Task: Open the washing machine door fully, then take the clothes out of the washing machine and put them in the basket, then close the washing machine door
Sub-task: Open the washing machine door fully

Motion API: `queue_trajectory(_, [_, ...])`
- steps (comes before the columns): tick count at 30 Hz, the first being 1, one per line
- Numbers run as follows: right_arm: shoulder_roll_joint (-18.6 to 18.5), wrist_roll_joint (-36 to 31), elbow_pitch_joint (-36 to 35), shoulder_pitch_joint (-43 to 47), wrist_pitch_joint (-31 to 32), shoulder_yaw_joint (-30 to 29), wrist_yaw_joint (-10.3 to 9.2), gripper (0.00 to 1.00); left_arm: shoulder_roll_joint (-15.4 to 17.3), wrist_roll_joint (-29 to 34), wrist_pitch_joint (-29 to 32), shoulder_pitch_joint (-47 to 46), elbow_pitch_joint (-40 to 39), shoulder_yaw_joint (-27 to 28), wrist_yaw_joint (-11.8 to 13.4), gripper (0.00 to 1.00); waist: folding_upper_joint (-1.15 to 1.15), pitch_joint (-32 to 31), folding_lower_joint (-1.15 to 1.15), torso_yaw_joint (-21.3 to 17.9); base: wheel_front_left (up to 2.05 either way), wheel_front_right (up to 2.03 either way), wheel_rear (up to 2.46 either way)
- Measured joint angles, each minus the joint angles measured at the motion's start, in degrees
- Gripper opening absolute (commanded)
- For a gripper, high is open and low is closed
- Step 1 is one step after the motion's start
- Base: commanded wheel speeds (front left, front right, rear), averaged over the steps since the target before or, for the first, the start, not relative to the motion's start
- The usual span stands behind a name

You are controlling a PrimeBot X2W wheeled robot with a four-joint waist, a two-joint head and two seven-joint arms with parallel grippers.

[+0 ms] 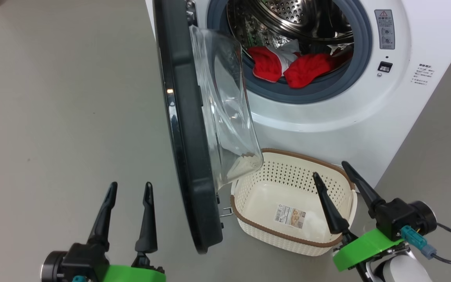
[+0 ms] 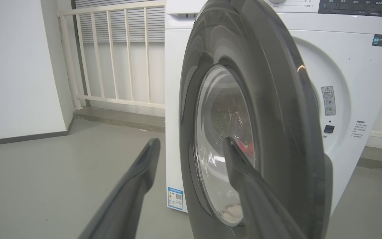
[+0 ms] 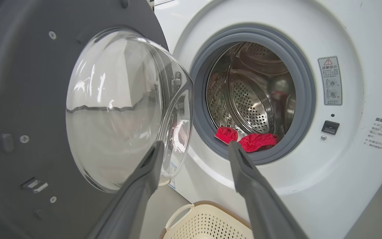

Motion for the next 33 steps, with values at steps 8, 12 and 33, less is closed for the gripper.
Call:
queue_trajectory(8, [0.16, 0.01, 0.09, 0.87, 0.0, 0.01, 0.0, 1.0, -0.01, -0.04, 0.0, 0.46, -0.23, -0.01, 0.05, 1.0, 0.0, 0.03, 0.0, -0.22, 0.0, 0.0, 0.0])
queue_trajectory(12, [0.2, 0.01, 0.24, 0.87, 0.0, 0.02, 0.0, 1.0, -0.01, -0.03, 0.0, 0.97, -0.23, -0.15, 0.07, 1.0, 0.0, 0.18, 0.0, -0.29, 0.0, 0.0, 0.0])
queue_trajectory(33, [0.25, 0.62, 0.47, 0.87, 0.0, -0.05, 0.0, 1.0, -0.01, -0.03, 0.0, -1.57, -7.0, -1.1, 0.63, 0.0, 0.0, -0.54, 0.0, 0.07, 0.0, 0.0, 0.0])
